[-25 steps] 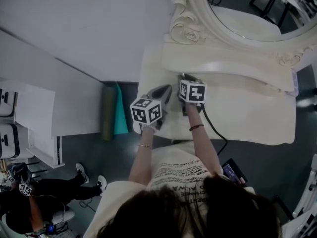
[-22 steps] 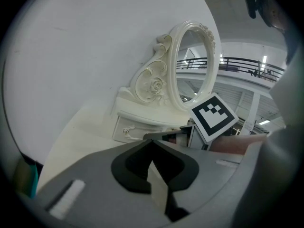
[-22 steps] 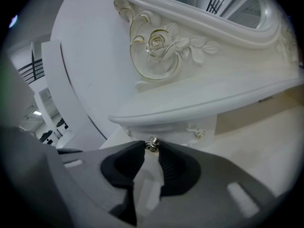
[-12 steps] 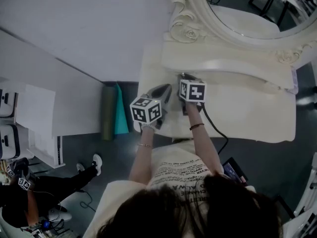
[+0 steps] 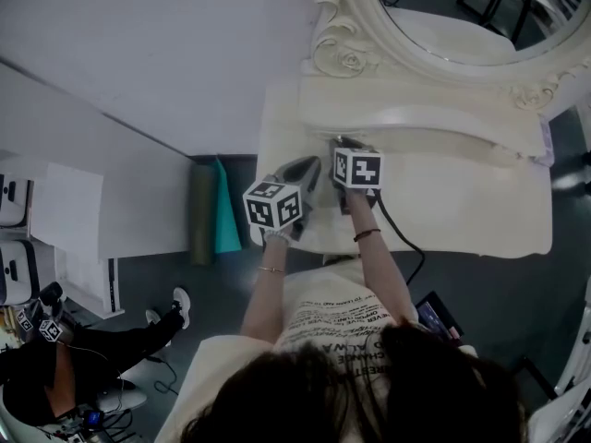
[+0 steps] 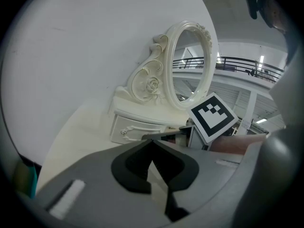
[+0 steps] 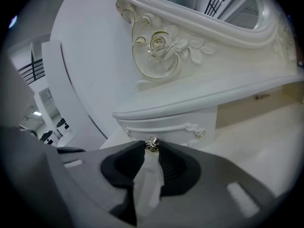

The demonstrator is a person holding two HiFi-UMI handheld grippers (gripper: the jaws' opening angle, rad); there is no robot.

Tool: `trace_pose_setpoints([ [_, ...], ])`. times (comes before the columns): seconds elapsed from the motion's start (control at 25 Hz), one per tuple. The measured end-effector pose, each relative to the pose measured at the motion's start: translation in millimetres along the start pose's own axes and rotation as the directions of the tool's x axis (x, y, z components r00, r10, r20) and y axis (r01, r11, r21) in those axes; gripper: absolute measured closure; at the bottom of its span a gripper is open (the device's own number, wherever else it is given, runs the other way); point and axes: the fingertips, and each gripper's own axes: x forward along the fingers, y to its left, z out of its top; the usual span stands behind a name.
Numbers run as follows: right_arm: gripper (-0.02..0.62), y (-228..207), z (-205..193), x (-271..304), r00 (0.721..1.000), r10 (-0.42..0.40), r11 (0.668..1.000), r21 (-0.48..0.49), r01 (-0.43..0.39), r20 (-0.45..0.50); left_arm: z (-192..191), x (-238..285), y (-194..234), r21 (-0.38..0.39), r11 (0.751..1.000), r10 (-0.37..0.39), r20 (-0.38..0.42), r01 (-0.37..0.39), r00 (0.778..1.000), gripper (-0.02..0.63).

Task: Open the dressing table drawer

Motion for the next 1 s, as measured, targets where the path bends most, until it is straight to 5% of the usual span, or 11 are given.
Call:
trace_pose_setpoints([
  [1.0, 0.495, 5, -18, -12, 1.000, -0.003, 1.000, 0.009, 0.003, -0.008, -11, -11, -10, 0.007, 1.000, -0.016, -0.013, 0.017, 1.000, 0.607],
])
